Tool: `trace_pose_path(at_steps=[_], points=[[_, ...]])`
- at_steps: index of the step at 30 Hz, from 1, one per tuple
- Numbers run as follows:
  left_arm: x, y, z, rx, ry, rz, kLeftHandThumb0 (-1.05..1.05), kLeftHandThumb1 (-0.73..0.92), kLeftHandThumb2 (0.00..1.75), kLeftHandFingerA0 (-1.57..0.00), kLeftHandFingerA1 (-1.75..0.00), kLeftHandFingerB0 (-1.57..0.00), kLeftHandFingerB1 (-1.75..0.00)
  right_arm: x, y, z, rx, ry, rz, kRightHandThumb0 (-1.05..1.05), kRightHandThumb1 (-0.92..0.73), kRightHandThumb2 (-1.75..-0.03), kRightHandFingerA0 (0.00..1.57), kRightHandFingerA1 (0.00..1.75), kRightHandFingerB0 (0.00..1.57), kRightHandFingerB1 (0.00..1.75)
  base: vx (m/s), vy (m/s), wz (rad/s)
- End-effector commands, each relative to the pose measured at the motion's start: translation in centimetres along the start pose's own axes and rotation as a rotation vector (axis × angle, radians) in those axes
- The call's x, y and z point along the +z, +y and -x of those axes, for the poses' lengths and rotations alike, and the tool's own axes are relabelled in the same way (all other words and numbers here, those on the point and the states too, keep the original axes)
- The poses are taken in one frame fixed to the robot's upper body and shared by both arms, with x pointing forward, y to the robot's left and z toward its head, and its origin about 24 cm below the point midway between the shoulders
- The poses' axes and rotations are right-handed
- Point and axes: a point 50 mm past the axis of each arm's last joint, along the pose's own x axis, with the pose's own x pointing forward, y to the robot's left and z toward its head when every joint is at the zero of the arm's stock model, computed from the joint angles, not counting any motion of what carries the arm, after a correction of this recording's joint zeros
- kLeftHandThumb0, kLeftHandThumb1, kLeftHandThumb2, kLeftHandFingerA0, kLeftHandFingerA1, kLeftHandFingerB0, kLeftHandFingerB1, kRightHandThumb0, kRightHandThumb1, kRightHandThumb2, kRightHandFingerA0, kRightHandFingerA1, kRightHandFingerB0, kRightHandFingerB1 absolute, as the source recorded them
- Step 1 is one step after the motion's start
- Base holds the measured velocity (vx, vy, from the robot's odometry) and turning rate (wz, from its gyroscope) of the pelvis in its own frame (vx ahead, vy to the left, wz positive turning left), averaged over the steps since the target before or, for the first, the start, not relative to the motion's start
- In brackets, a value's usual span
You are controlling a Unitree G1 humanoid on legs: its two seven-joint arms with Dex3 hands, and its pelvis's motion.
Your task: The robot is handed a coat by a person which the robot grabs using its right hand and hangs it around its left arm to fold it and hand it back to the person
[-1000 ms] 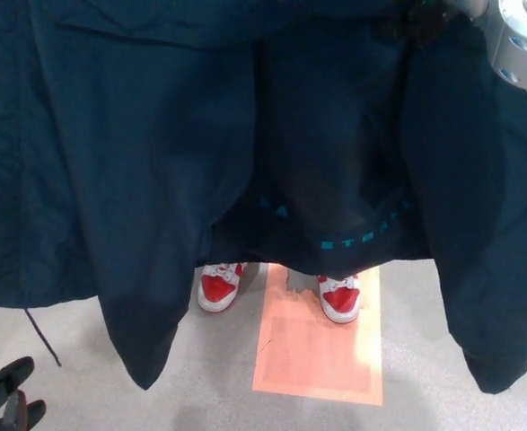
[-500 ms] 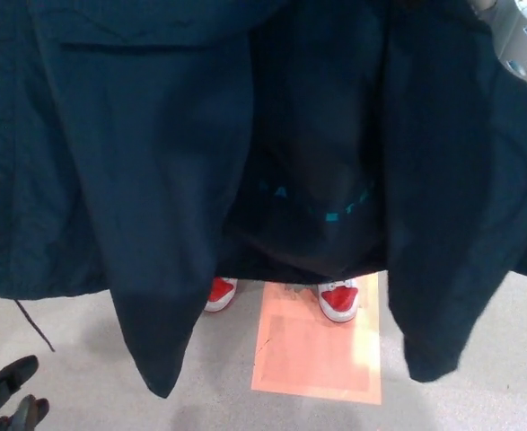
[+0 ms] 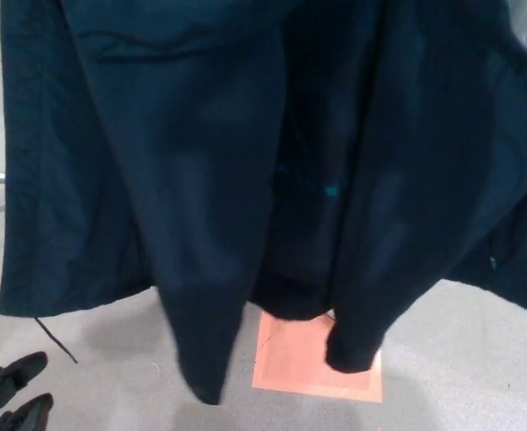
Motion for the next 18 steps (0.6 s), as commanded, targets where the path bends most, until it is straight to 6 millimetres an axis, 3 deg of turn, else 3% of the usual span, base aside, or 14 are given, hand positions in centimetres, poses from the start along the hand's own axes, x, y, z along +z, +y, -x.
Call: trace_pose_path(at_steps=[1, 2, 3, 7, 8, 9, 10, 11, 12, 13, 14, 15, 18], points=[[1.2, 0.1, 0.2, -0.094, 0.001, 0.009, -0.75, 0.69, 1.03, -0.15, -0.48, 0.00, -0.39, 2.7, -10.4, -0.2, -0.442, -0.083, -0.035, -0.39, -0.87, -0.67, 0.78, 1.75, 0.58, 1.43, 0.00, 0.000, 0.00], [1.3, 0.1, 0.2, -0.103, -0.003, 0.001, -0.76, 0.70, 1.03, -0.11, -0.46, 0.00, -0.37, 2.8, -10.6, -0.2, -0.445, -0.085, -0.038, -0.38, -0.85, -0.67, 0.76, 1.75, 0.53, 1.44, 0.00, 0.000, 0.00], [1.5, 0.1, 0.2, -0.108, -0.012, -0.010, -0.36, 0.54, 1.10, 0.00, -0.48, 0.00, -0.48, 2.9, -11.0, -0.2, -0.449, -0.092, -0.046, -0.37, -0.86, -0.66, 0.76, 1.75, 0.53, 1.45, 0.00, 0.000, 0.00], [1.8, -0.1, 0.1, -0.117, -0.015, -0.026, -0.36, 0.52, 1.09, 0.00, -0.47, 0.00, -0.48, 3.2, -11.6, -0.2, -0.456, -0.101, -0.064, -0.39, -0.84, -0.68, 0.79, 1.74, 0.60, 1.49, 0.00, 0.000, 0.00], [1.9, -0.2, 0.1, -0.132, -0.022, -0.026, -0.76, 0.73, 0.95, -0.10, -0.41, -0.08, -0.38, 3.3, -11.7, -0.2, -0.455, -0.099, -0.065, -0.39, -0.85, -0.67, 0.80, 1.74, 0.60, 1.44, 0.00, 0.000, 0.00], [2.0, -0.4, 0.2, -0.151, -0.030, -0.026, -0.76, 0.73, 0.95, -0.10, -0.41, -0.08, -0.38, 3.4, -11.8, -0.2, -0.455, -0.097, -0.067, -0.39, -0.85, -0.67, 0.80, 1.74, 0.60, 1.44, 0.00, 0.000, 0.00], [2.1, -0.6, 0.2, -0.174, -0.034, -0.032, -0.74, 0.89, 0.66, -0.17, -0.32, -0.10, -0.28, 3.5, -11.9, -0.2, -0.461, -0.097, -0.071, -0.38, -0.85, -0.66, 0.82, 1.73, 0.64, 1.42, 0.00, 0.000, 0.00], [2.2, -1.0, 0.2, -0.185, -0.034, -0.040, -0.36, 0.53, 1.10, 0.00, -0.47, 0.00, -0.48, 3.8, -12.0, -0.2, -0.479, -0.102, -0.064, -0.39, -0.84, -0.66, 0.83, 1.72, 0.62, 1.42, 0.00, 0.000, 0.00], [2.3, -1.1, 0.2, -0.189, -0.034, -0.040, -0.36, 0.53, 1.09, 0.00, -0.47, 0.00, -0.48, 4.0, -12.1, -0.2, -0.486, -0.102, -0.065, -0.40, -0.85, -0.65, 0.83, 1.71, 0.63, 1.38, 0.00, 0.000, 0.00], [2.3, -1.2, 0.3, -0.204, -0.036, -0.038, -0.78, 0.73, 0.93, -0.08, -0.40, -0.08, -0.40, 4.1, -12.1, -0.2, -0.494, -0.103, -0.066, -0.40, -0.82, -0.68, 0.83, 1.70, 0.65, 1.35, 0.00, 0.000, 0.00], [2.3, -1.4, 0.3, -0.224, -0.038, -0.037, -0.78, 0.73, 0.93, -0.08, -0.40, -0.08, -0.40, 4.3, -12.1, -0.2, -0.504, -0.103, -0.066, -0.40, -0.82, -0.68, 0.83, 1.70, 0.65, 1.35, 0.00, 0.000, 0.00], [2.4, -1.6, 0.3, -0.231, -0.036, -0.033, -0.37, 0.50, 1.08, 0.00, -0.48, 0.00, -0.48, 4.5, -12.2, -0.2, -0.521, -0.106, -0.061, -0.40, -0.82, -0.69, 0.85, 1.69, 0.68, 1.33, 0.00, 0.000, 0.00], [2.6, -2.0, 0.4, -0.283, -0.043, -0.017, -0.37, 0.50, 1.08, -0.01, -0.48, -0.01, -0.47, 5.1, -12.4, -0.2, -0.546, -0.111, -0.054, -0.40, -0.83, -0.66, 0.86, 1.74, 0.63, 1.44, 0.00, 0.000, 0.00]])
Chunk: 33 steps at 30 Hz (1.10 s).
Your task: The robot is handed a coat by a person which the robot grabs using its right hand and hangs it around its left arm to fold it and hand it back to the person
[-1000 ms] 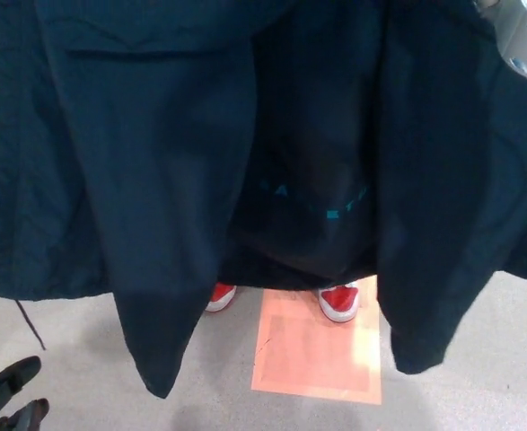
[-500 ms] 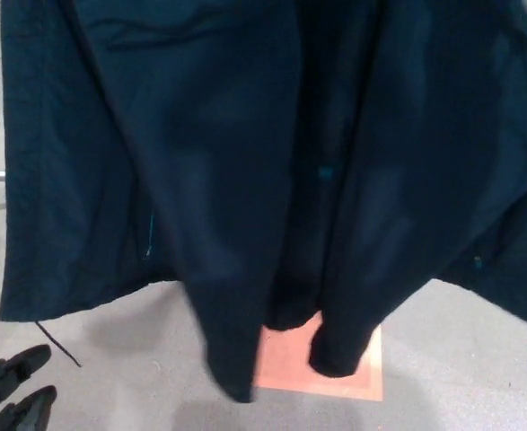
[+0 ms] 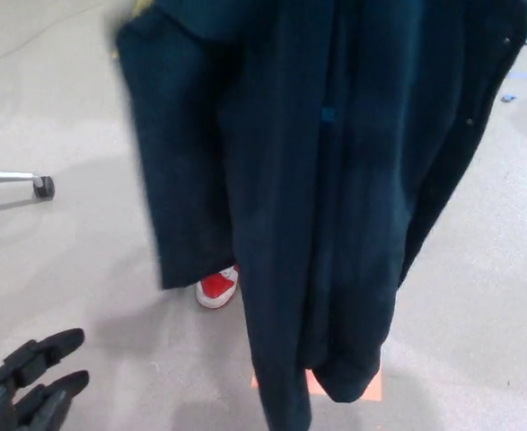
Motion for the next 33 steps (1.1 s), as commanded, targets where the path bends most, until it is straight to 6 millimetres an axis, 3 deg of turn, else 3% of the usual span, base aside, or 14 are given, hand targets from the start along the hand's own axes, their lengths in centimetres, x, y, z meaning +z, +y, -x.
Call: trace_pose_path(at_steps=[1, 6, 7, 8, 9, 12, 13, 16, 17, 18, 19, 23, 24, 33], points=[[0.2, -0.4, 0.5, -0.111, 0.005, 0.052, -0.75, 0.88, 0.67, -0.24, -0.35, -0.23, -0.32, 2.1, -2.6, -0.7, -0.173, -0.050, 0.013, -0.39, -0.85, -0.67, 0.86, 1.73, 0.62, 1.43, 0.00, 0.000, 0.00], [1.4, -1.7, 0.3, -0.275, -0.022, 0.049, -0.75, 0.90, 0.67, -0.23, -0.34, -0.22, -0.31, 2.9, -2.8, -0.8, -0.191, -0.082, 0.003, -0.38, -0.82, -0.67, 0.80, 1.74, 0.59, 1.49, 0.00, 0.000, 0.00], [1.7, -2.3, 0.2, -0.315, -0.024, 0.062, -0.37, 0.50, 1.08, -0.01, -0.48, -0.01, -0.47, 3.0, -2.8, -0.9, -0.176, -0.078, -0.007, -0.41, -0.82, -0.69, 0.81, 1.72, 0.62, 1.48, 0.00, 0.000, 0.00], [2.0, -2.7, 0.3, -0.353, -0.023, 0.054, -0.86, 0.74, 1.04, -0.14, -0.46, -0.04, -0.39, 3.1, -2.7, -0.9, -0.162, -0.076, -0.018, -0.42, -0.81, -0.69, 0.82, 1.71, 0.63, 1.46, 0.00, 0.000, 0.00], [2.5, -3.4, 0.4, -0.422, -0.027, 0.026, -0.75, 0.91, 0.68, -0.11, -0.30, -0.09, -0.27, 3.3, -2.6, -1.0, -0.148, -0.075, -0.032, -0.42, -0.82, -0.69, 0.83, 1.72, 0.65, 1.48, 0.00, 0.000, 0.00], [3.2, -4.6, 0.6, -0.513, -0.060, -0.012, -0.73, 0.73, 1.08, -0.05, -0.44, -0.04, -0.39, 3.5, -2.4, -0.9, -0.135, -0.082, -0.042, -0.39, -0.83, -0.68, 0.82, 1.74, 0.64, 1.50, 0.00, 0.000, 0.00], [3.9, -5.9, 0.6, -0.573, -0.073, -0.029, -0.37, 0.52, 1.10, 0.00, -0.48, 0.00, -0.47, 3.7, -2.2, -0.9, -0.119, -0.089, -0.043, -0.39, -0.81, -0.68, 0.82, 1.72, 0.64, 1.49, 0.00, 0.000, 0.00], [4.9, -8.4, 0.8, -0.663, -0.083, -0.053, -0.37, 0.51, 1.09, 0.00, -0.48, 0.00, -0.47, 4.2, -1.7, -0.9, -0.102, -0.095, -0.045, -0.38, -0.83, -0.66, 0.81, 1.72, 0.61, 1.44, 0.00, 0.000, 0.00], [5.2, -9.2, 0.7, -0.699, -0.091, -0.054, -0.78, 0.89, 0.66, -0.16, -0.33, -0.11, -0.30, 4.5, -1.6, -0.9, -0.099, -0.105, -0.047, -0.36, -0.82, -0.65, 0.80, 1.72, 0.62, 1.44, 0.00, 0.000, 0.00], [5.6, -9.9, 0.6, -0.722, -0.092, -0.065, -0.84, 0.72, 1.06, -0.14, -0.47, -0.03, -0.40, 4.7, -1.5, -0.9, -0.096, -0.115, -0.045, -0.34, -0.77, -0.65, 0.80, 1.71, 0.64, 1.48, 0.00, 0.000, 0.00], [6.1, -10.9, 0.3, -0.754, -0.099, -0.087, -0.77, 0.70, 1.07, -0.05, -0.44, -0.04, -0.39, 5.1, -1.3, -0.8, -0.086, -0.131, -0.061, -0.34, -0.73, -0.63, 0.80, 1.70, 0.71, 1.23, 0.00, 0.000, 0.00], [7.4, -13.5, -0.7, -0.807, -0.124, -0.121, -0.79, 0.90, 0.68, -0.11, -0.33, -0.10, -0.29, 6.4, -0.8, -0.8, -0.063, -0.161, -0.110, -0.33, -0.76, -0.66, 0.81, 1.66, 0.69, 1.25, 0.00, 0.000, 0.00], [7.7, -14.0, -1.0, -0.810, -0.128, -0.122, -0.75, 0.69, 1.06, -0.04, -0.44, -0.04, -0.39, 6.8, -0.7, -0.8, -0.051, -0.163, -0.132, -0.37, -0.80, -0.67, 0.79, 1.68, 0.68, 1.26, 0.00, 0.000, 0.00], [9.1, -18.0, -5.3, -0.814, -0.134, -0.162, -0.73, 0.69, 1.07, -0.02, -0.39, -0.02, -0.36, 10.7, -0.8, -0.6, 0.009, -0.273, -0.276, -0.38, -0.85, -0.70, 0.82, 1.52, 0.75, 0.94, 0.00, 0.000, 0.00]])
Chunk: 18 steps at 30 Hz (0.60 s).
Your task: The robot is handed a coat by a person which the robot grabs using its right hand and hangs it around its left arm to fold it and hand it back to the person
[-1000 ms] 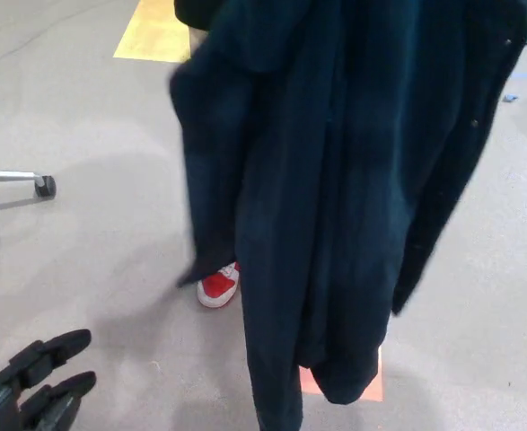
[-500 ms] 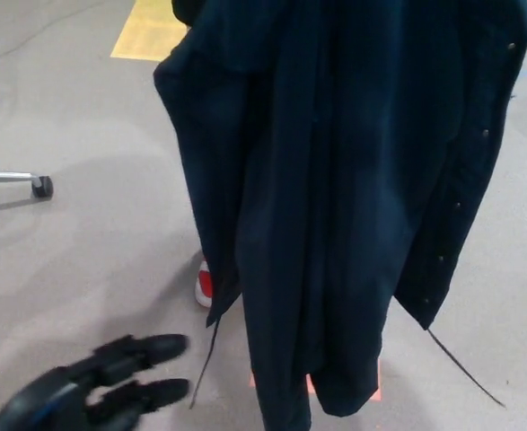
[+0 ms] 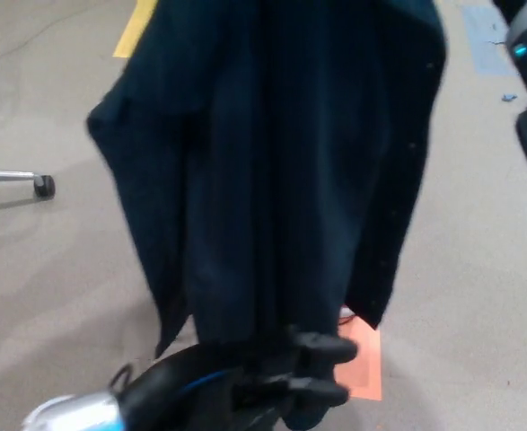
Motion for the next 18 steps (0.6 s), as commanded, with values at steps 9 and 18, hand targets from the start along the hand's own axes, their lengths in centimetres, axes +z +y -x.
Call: trace_pose_path(at_steps=[9, 18], points=[[1.1, 1.8, -7.5, 0.118, 0.026, -0.036, -0.73, 0.86, 0.64, -0.11, -0.35, -0.15, -0.31, 8.1, -2.1, -1.2, 0.036, -0.214, -0.335, -0.40, -0.86, -0.65, 1.17, 0.67, 0.95, 0.66, 0.00, 0.000, 0.00], [2.7, 2.7, -11.6, 0.222, 0.044, -0.060, -0.68, 0.83, 0.65, -0.22, -0.33, -0.24, -0.32, 13.1, -1.7, -0.5, 0.077, -0.397, -0.490, -0.45, -0.87, -0.66, 1.12, 0.71, 0.96, 0.64, 0.00, 0.000, 0.00]])
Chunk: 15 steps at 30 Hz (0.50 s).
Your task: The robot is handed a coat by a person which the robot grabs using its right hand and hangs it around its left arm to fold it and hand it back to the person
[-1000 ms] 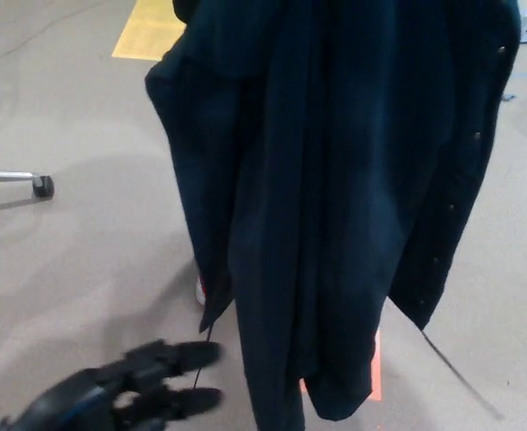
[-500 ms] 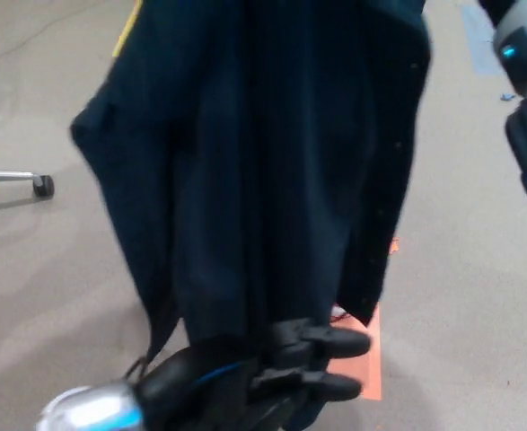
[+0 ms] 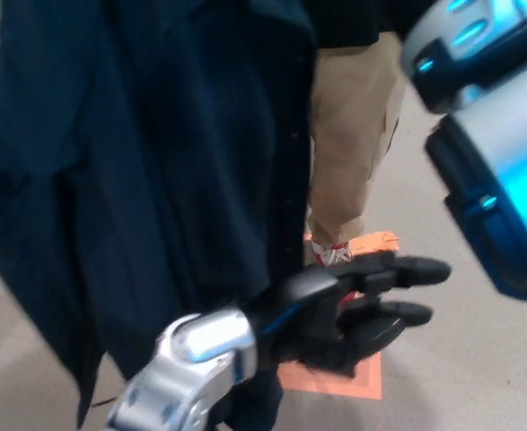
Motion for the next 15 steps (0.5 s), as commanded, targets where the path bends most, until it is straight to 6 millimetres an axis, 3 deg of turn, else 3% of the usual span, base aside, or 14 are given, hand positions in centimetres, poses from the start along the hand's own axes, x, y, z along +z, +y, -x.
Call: trace_pose_path(at_steps=[1, 2, 3, 4, 5, 6, 7, 9, 10, 11, 12, 13, 14, 15], points=[[0.3, 0.8, -1.9, 0.116, 0.058, -0.029, -0.65, 0.86, 0.66, -0.21, -0.30, -0.23, -0.30, 5.3, -0.2, -0.8, 0.007, -0.206, -0.072, -0.42, -0.88, -0.67, 0.97, 0.69, 0.83, 0.57, 0.00, 0.000, 0.00], [0.5, 1.0, -2.5, 0.122, 0.072, -0.045, -0.65, 0.86, 0.66, -0.21, -0.30, -0.23, -0.30, 6.0, 0.1, -0.7, 0.016, -0.234, -0.074, -0.42, -0.88, -0.67, 0.97, 0.69, 0.83, 0.57, 0.00, 0.000, 0.00], [1.1, 1.5, -3.4, 0.139, 0.082, -0.089, -0.66, 0.88, 0.67, -0.19, -0.29, -0.22, -0.29, 6.8, 0.3, -0.6, -0.010, -0.291, -0.046, -0.31, -0.68, -1.09, 0.96, 0.89, 0.84, 0.79, 0.00, 0.000, 0.00], [1.4, 1.8, -3.8, 0.151, 0.087, -0.111, -0.33, 0.57, 1.11, 0.00, -0.47, 0.00, -0.45, 7.3, 0.5, -0.5, -0.029, -0.324, -0.029, -0.40, -0.88, -0.66, 0.98, 1.10, 0.94, 0.71, 0.00, 0.000, 0.00], [1.6, 2.1, -4.0, 0.158, 0.089, -0.117, -0.33, 0.57, 1.11, 0.00, -0.47, 0.00, -0.45, 7.5, 0.7, -0.4, -0.039, -0.337, -0.021, -0.40, -0.88, -0.66, 0.98, 1.10, 0.94, 0.71, 0.00, 0.000, 0.00], [1.9, 2.5, -4.3, 0.169, 0.082, -0.134, -0.34, 0.57, 1.11, 0.00, -0.47, 0.00, -0.46, 7.8, 0.8, -0.3, -0.044, -0.349, -0.021, -0.40, -0.88, -0.68, 0.92, 1.35, 0.91, 0.82, 0.00, 0.000, 0.00], [2.2, 3.0, -4.5, 0.183, 0.069, -0.131, -0.34, 0.55, 1.10, 0.00, -0.48, 0.00, -0.45, 8.0, 0.8, -0.3, -0.044, -0.355, -0.022, -0.44, -0.85, -0.71, 0.87, 1.45, 0.85, 0.94, 0.00, 0.000, 0.00], [2.9, 3.9, -4.9, 0.214, 0.032, -0.107, -0.34, 0.55, 1.10, 0.00, -0.48, 0.00, -0.45, 8.2, 0.7, -0.3, -0.045, -0.366, -0.023, -0.45, -0.85, -0.72, 0.89, 1.42, 0.86, 0.94, 0.00, 0.000, 0.00], [3.1, 4.4, -5.1, 0.240, 0.021, -0.124, -0.68, 0.90, 0.67, -0.17, -0.29, -0.23, -0.29, 8.1, 0.5, -0.2, -0.049, -0.373, -0.031, -0.44, -0.85, -0.72, 0.92, 1.40, 0.87, 0.95, 0.00, 0.000, 0.00], [3.2, 4.7, -5.2, 0.269, 0.025, -0.132, -0.71, 0.87, 0.67, -0.20, -0.30, -0.25, -0.29, 8.1, 0.3, -0.2, -0.051, -0.378, -0.030, -0.39, -0.91, -0.68, 0.96, 1.27, 0.89, 0.97, 0.00, 0.000, 0.00], [3.4, 5.2, -5.3, 0.309, 0.031, -0.142, -0.71, 0.87, 0.67, -0.20, -0.30, -0.25, -0.29, 8.0, 0.0, -0.1, -0.052, -0.383, -0.027, -0.39, -0.91, -0.68, 0.96, 1.27, 0.89, 0.97, 0.00, 0.000, 0.00], [3.8, 6.4, -5.1, 0.347, 0.061, -0.151, -0.79, 0.73, 1.04, -0.05, -0.35, -0.10, -0.37, 7.7, -1.0, 0.0, -0.071, -0.389, -0.044, -0.40, -0.88, -0.66, 1.08, 1.09, 1.00, 0.92, 0.00, 0.000, 0.00], [3.9, 7.1, -4.9, 0.370, 0.071, -0.147, -0.80, 0.89, 0.68, -0.08, -0.23, -0.16, -0.24, 7.6, -1.4, 0.1, -0.087, -0.394, -0.037, -0.40, -0.88, -0.66, 1.12, 0.95, 1.07, 0.81, 0.00, 0.000, 0.00], [3.9, 7.3, -4.9, 0.379, 0.074, -0.144, -0.80, 0.89, 0.68, -0.08, -0.23, -0.16, -0.24, 7.5, -1.5, 0.1, -0.093, -0.397, -0.033, -0.40, -0.88, -0.66, 1.12, 0.95, 1.07, 0.81, 0.00, 0.000, 0.00]])
